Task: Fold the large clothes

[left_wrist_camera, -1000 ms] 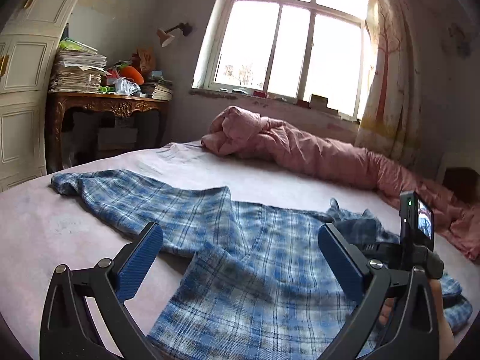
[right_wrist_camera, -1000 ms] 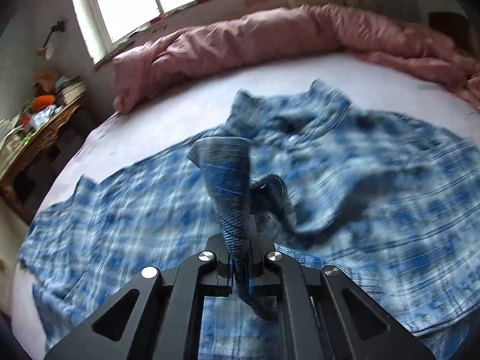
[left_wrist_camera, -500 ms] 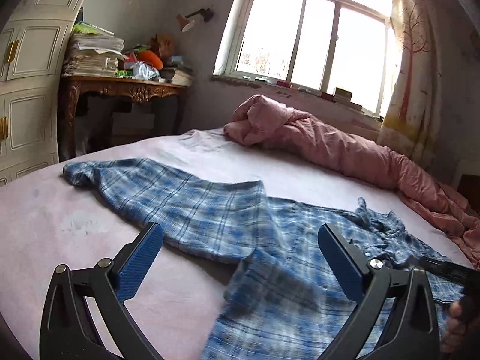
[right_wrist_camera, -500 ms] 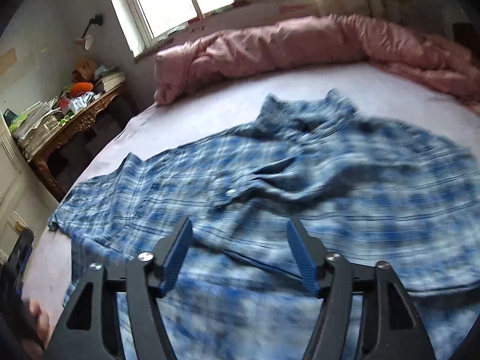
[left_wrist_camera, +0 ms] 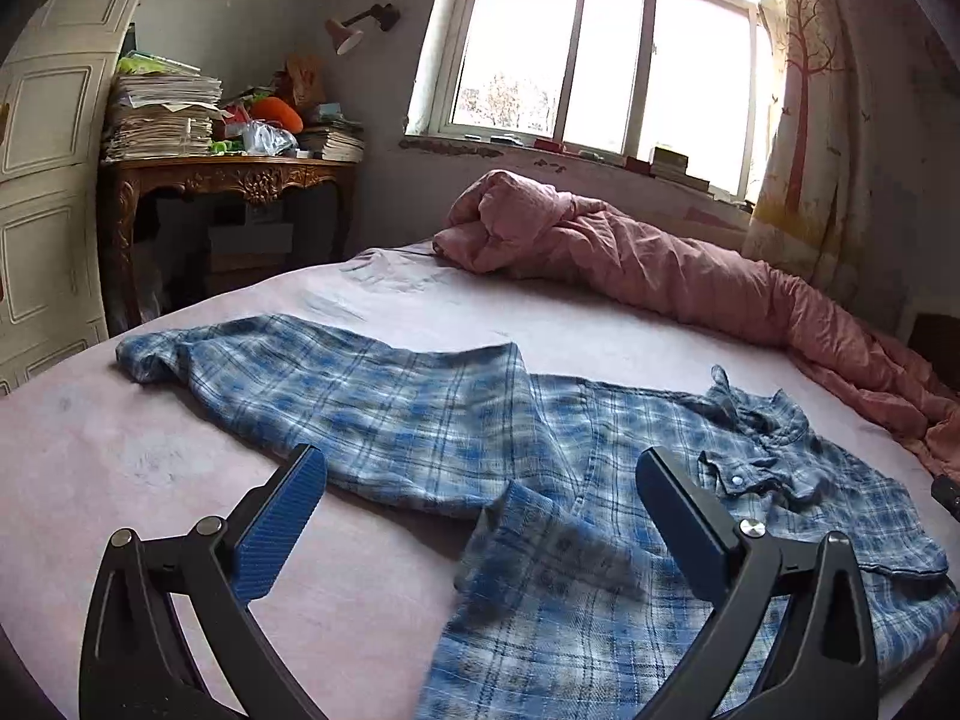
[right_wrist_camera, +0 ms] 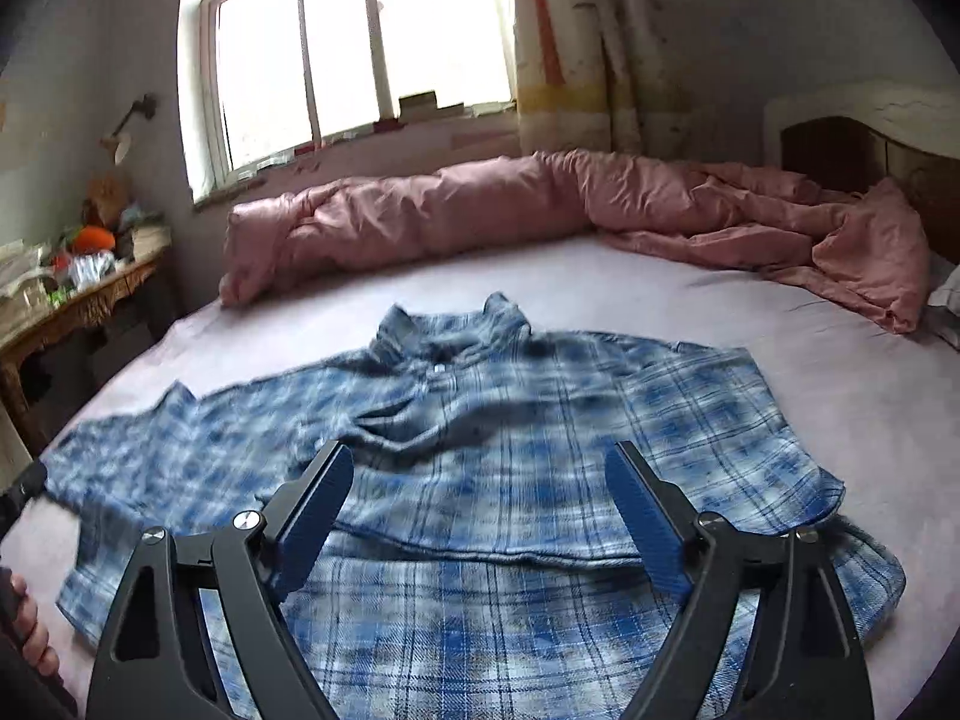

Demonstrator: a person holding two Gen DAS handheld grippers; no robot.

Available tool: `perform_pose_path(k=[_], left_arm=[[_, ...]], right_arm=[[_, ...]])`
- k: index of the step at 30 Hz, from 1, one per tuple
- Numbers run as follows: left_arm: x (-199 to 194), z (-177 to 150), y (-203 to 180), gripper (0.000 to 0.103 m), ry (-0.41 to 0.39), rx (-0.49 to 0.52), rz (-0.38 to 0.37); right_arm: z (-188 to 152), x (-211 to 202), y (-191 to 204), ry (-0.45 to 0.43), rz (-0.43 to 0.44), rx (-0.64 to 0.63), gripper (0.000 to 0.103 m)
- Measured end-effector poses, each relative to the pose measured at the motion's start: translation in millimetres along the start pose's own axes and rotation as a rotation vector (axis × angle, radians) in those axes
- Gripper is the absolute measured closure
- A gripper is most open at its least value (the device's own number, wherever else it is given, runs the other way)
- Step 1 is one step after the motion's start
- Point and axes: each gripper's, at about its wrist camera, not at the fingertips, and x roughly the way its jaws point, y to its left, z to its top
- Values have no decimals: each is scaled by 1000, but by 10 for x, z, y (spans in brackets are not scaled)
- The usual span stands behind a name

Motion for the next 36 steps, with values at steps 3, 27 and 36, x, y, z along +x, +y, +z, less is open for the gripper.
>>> perform_pose_path(k=[3,27,36], left_arm=[[-4,55,163,0,9,-55,-8],[826,445,2036,2,160,-338,64],[1232,185,3040,20,150,-674,32]], right_arm=[[34,-37,-69,-17,4,18,13],[26,61,43,144,97,-41,13],[-69,52,271,198,158,-50,13]])
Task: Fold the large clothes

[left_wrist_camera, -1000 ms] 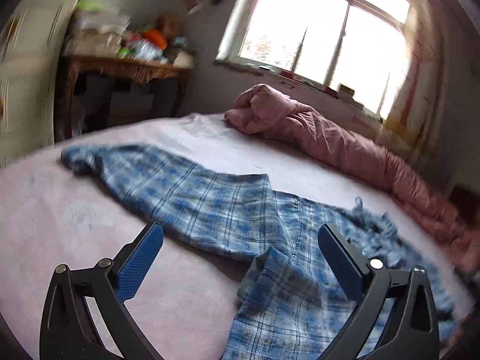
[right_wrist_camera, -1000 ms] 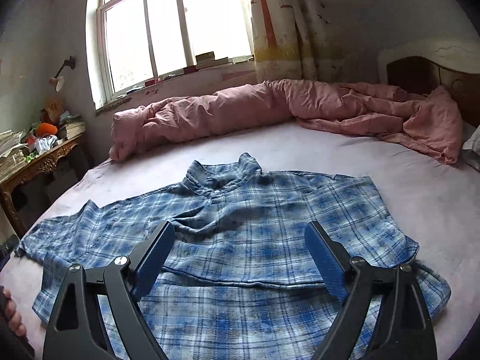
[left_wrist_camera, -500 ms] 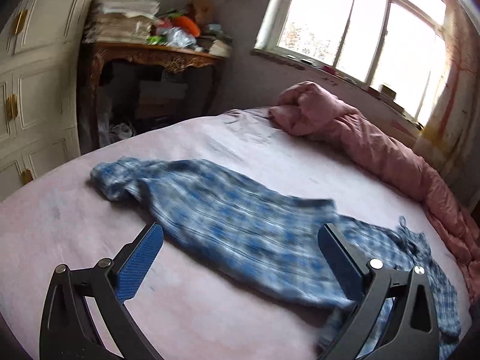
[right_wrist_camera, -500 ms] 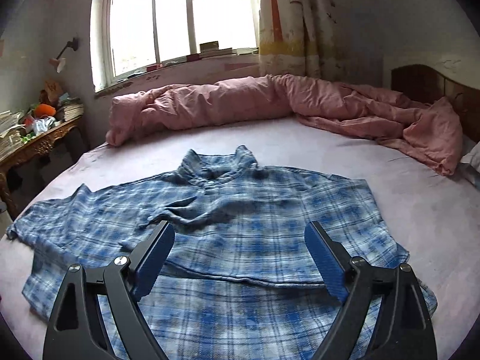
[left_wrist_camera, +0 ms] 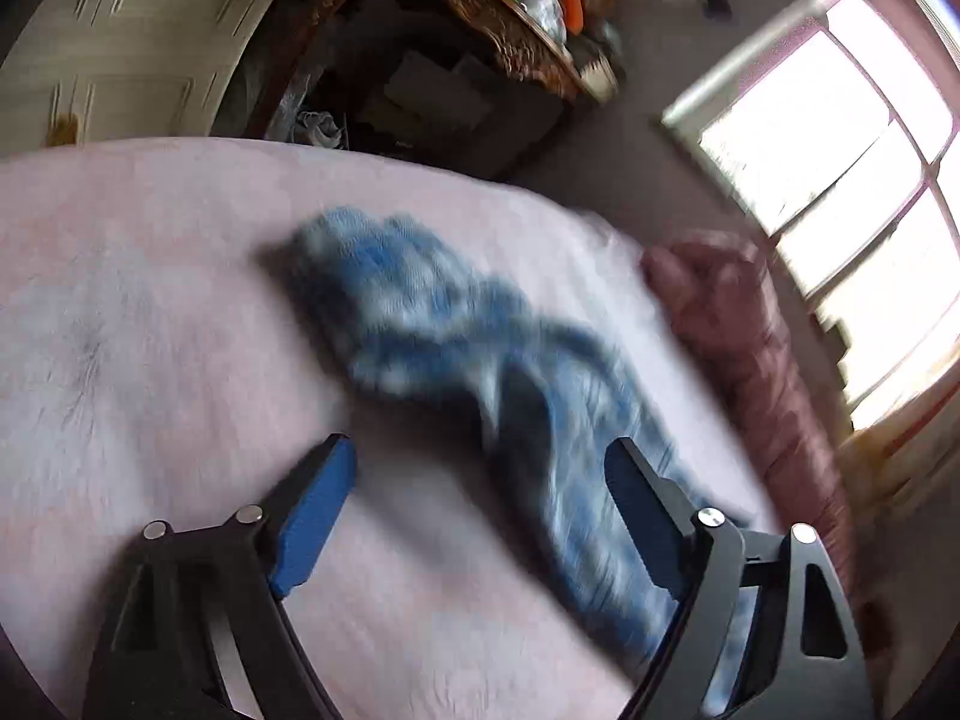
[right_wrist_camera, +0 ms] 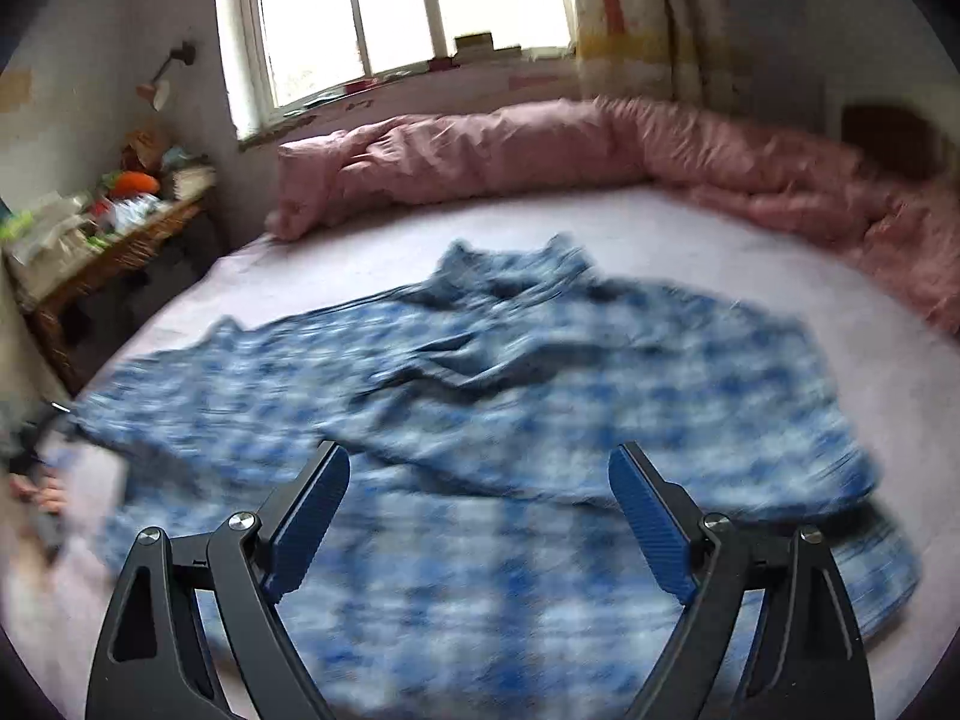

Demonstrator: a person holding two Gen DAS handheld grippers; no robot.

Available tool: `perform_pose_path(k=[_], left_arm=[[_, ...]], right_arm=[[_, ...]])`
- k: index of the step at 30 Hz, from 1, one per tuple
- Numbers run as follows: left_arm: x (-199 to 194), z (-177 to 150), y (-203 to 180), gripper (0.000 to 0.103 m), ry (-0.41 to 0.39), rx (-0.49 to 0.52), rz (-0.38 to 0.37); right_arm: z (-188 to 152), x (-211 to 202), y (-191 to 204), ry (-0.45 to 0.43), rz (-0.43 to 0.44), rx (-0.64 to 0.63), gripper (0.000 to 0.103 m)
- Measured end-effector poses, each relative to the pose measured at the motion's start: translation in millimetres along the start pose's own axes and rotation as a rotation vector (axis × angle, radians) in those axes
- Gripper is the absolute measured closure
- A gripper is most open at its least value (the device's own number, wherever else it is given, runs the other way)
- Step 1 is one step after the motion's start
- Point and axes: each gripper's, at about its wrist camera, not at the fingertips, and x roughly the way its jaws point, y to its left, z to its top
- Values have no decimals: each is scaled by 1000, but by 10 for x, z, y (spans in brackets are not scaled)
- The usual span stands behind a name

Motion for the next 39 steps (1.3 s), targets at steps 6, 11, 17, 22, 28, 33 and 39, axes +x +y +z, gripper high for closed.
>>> perform_pose_path(k=[6,11,17,22,28,33,39], left_arm=[[177,116,-92,50,-19,70,75],[46,117,-166,95,-77,107,12],[-709,-206,-1156,96,-278,396,-108],[-1156,-795,-2314,96,-199,483,-368],[-1148,-1682,-3605,96,-138,657,-419],[-743,-2453,-4297,96,-84,751,-344],[-260,-3192,-4413,96,52,770,-332]], right_arm=[[-38,-33,190,-36,-46,-82,13],[-25,40,50,-22,-63,-50,13],[35,-9,-172,12,-152,0,13],[58,-5,-283,-22,-296,-30,13],[81,53,-604,-15,-390,13,13],[77,95,-905,18,-384,85,13],[111,61,-1181,16,-371,131,13]])
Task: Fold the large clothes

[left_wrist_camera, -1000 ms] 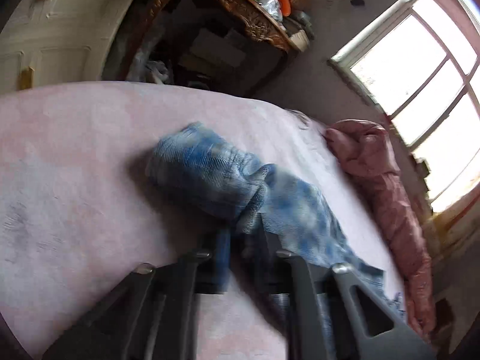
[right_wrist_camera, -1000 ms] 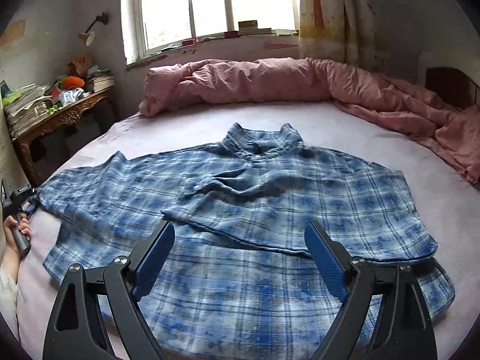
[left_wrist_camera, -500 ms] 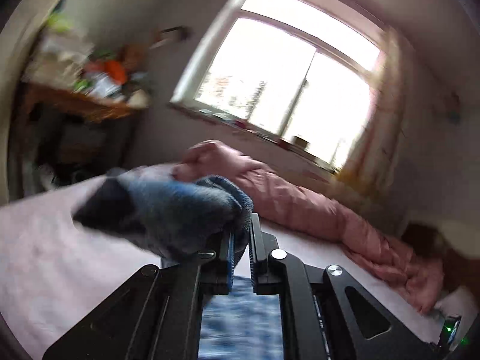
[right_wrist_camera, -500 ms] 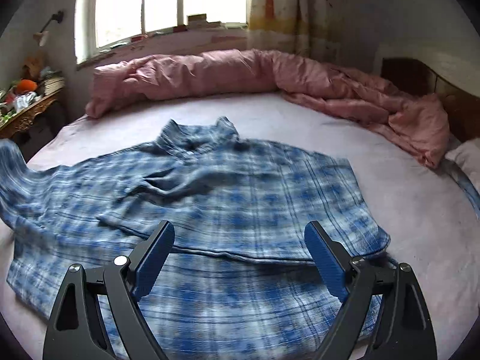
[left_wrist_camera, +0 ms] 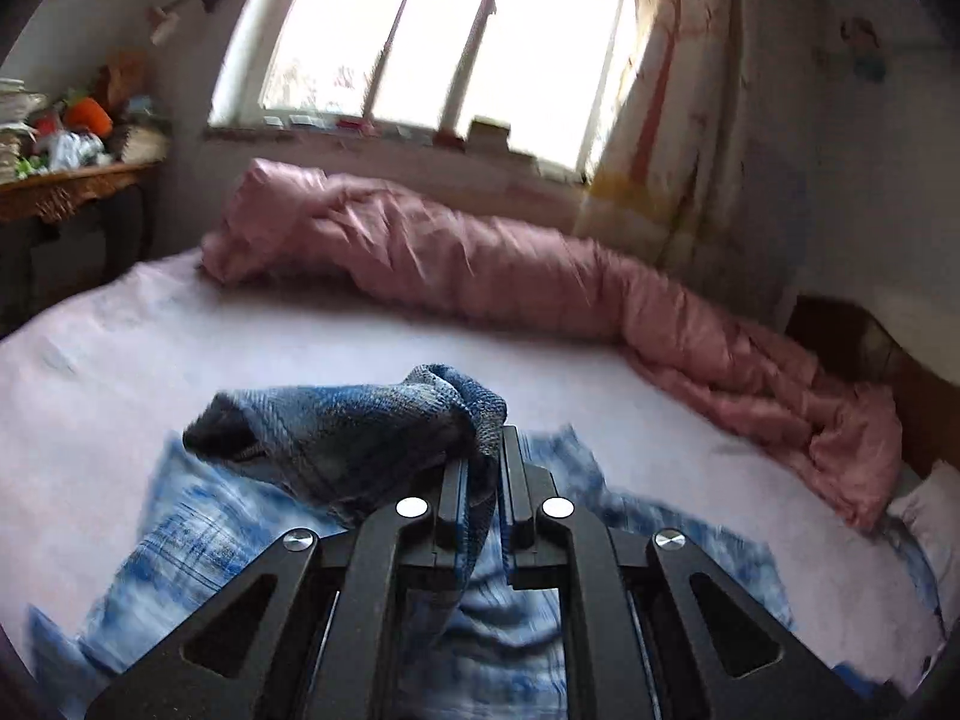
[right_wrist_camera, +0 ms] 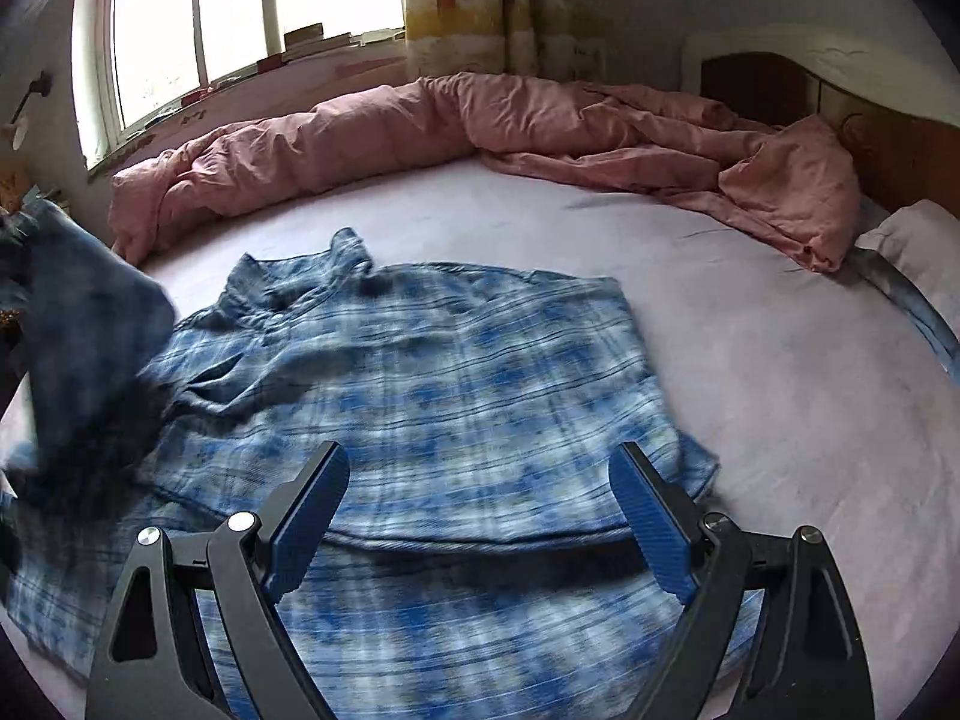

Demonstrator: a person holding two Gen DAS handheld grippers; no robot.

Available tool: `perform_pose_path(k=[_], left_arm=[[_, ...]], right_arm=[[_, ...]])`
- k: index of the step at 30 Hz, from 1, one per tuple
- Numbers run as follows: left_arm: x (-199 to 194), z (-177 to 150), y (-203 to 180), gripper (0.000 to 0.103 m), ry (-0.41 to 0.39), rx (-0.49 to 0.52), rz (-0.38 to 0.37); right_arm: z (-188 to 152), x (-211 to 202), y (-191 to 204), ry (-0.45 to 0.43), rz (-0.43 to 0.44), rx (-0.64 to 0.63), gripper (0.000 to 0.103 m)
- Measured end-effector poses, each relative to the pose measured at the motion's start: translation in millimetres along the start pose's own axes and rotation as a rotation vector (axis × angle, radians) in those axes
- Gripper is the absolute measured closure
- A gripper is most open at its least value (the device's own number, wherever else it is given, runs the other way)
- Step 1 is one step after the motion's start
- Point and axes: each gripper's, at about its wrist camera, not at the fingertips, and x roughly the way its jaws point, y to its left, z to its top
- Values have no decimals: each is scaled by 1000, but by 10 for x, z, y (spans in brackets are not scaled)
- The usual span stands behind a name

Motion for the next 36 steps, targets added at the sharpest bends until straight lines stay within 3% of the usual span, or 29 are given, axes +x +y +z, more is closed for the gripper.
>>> perform_pose_path(k=[3,5,6,9,11,13,15,19,22,27,31,33,36], left_arm=[[124,-293,-94,96,68,-15,-22],[93,-465,-133,96,91,-32,-68],[89,-521,-175,96,88,-14,-56],[88,-627,-283,94,92,41,-47],[92,-667,-309,82,106,54,-60],[27,-693,-298,54,104,55,-94],[-61,-690,-245,44,99,55,-85],[-363,-723,-95,38,81,99,-89],[-644,-734,80,27,39,137,-62],[-951,-709,520,24,-14,114,8],[-934,-706,880,23,-18,106,167],[-830,-759,1064,23,21,73,212],[-618,-876,1367,23,124,-22,140]], right_arm=[[16,33,-88,-1,-40,14,13],[25,-36,-69,-53,-155,-9,13],[30,-110,-18,-102,-195,-46,13],[49,-226,10,-133,-144,-56,13],[56,-244,-8,-133,-115,-41,13],[58,-234,-7,-139,-136,-52,13],[69,-212,-21,-132,-148,-51,13],[69,-189,-48,-125,-144,-37,13],[58,-182,-13,-125,-142,-48,13],[34,-150,44,-122,-155,-68,13],[-4,-116,144,-118,-162,-108,13],[-26,-106,211,-120,-150,-133,13],[-70,-109,357,-131,-130,-196,13]])
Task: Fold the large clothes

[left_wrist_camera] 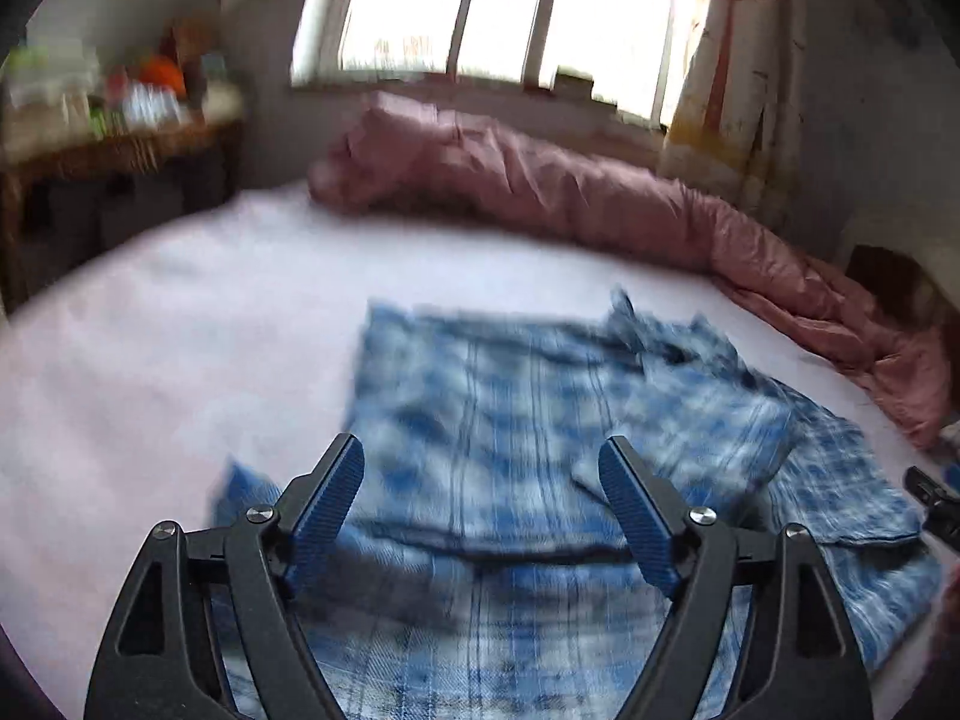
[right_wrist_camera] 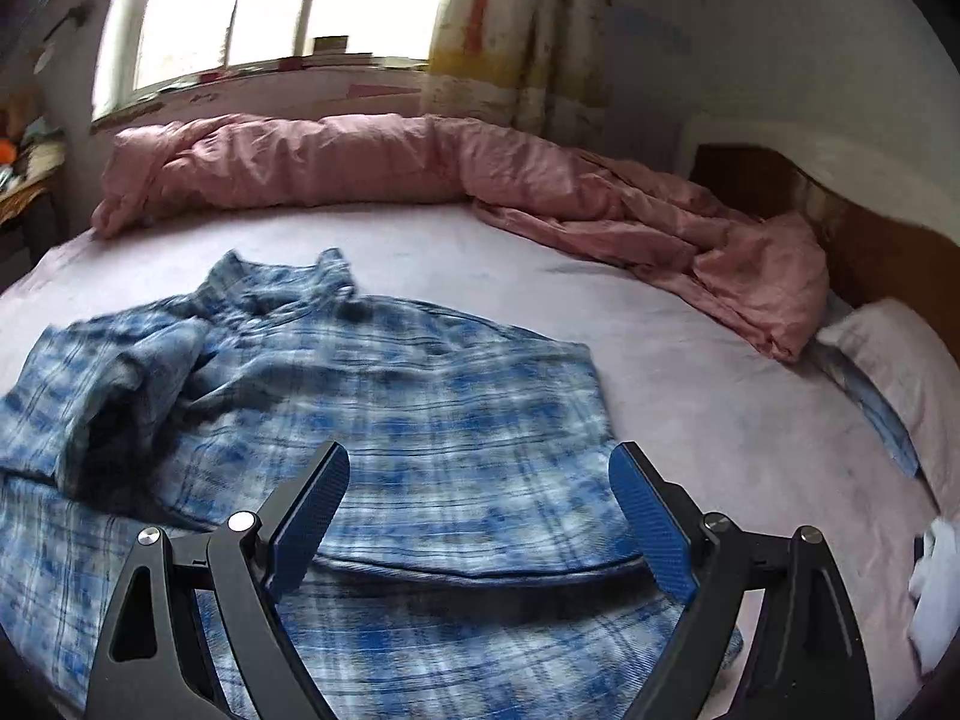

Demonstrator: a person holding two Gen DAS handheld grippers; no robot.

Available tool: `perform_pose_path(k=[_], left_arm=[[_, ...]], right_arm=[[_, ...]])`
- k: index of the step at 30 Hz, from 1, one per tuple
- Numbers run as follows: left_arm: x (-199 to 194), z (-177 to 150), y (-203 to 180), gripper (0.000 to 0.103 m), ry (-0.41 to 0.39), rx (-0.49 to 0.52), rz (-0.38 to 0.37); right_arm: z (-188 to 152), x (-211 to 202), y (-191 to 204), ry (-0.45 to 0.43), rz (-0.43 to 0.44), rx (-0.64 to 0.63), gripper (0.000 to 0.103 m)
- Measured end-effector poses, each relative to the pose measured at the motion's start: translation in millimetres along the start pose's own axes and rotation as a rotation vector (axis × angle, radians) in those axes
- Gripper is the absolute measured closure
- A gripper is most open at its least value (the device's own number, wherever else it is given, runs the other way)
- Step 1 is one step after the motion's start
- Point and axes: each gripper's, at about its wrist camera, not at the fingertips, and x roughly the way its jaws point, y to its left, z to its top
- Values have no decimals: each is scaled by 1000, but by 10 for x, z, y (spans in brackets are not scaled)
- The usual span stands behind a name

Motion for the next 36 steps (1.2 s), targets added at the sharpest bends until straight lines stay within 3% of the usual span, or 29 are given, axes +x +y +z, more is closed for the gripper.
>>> perform_pose_path(k=[2,6,9,12,16,18,21,24,31,33,34,35,36], left_arm=[[117,-24,104,23,45,-35,32],[310,-48,255,25,141,-113,53],[467,-145,229,40,233,-99,121],[495,-177,179,41,243,-70,153],[509,-195,207,41,249,-78,144],[506,-184,226,41,249,-90,134],[503,-166,251,41,247,-108,118],[480,-159,288,41,241,-130,99],[489,-151,272,41,245,-127,105],[494,-153,272,41,244,-132,100],[495,-153,273,41,244,-133,100],[495,-156,274,41,243,-133,100],[495,-158,268,41,241,-131,101]], right_arm=[[-12,-31,103,-18,17,-49,13],[-16,-177,316,-48,170,-96,13],[7,-305,540,-77,260,-162,18],[131,-363,742,-95,285,-172,22],[291,-311,1082,15,438,-181,25],[310,-279,1416,84,516,-273,26],[248,-195,1876,152,506,-408,37],[188,-72,2127,231,526,-445,38],[117,251,2383,336,450,-489,38],[90,253,2418,302,381,-531,38],[82,254,2439,286,342,-553,46],[64,280,2445,281,304,-571,65],[61,319,2429,295,276,-570,75]])
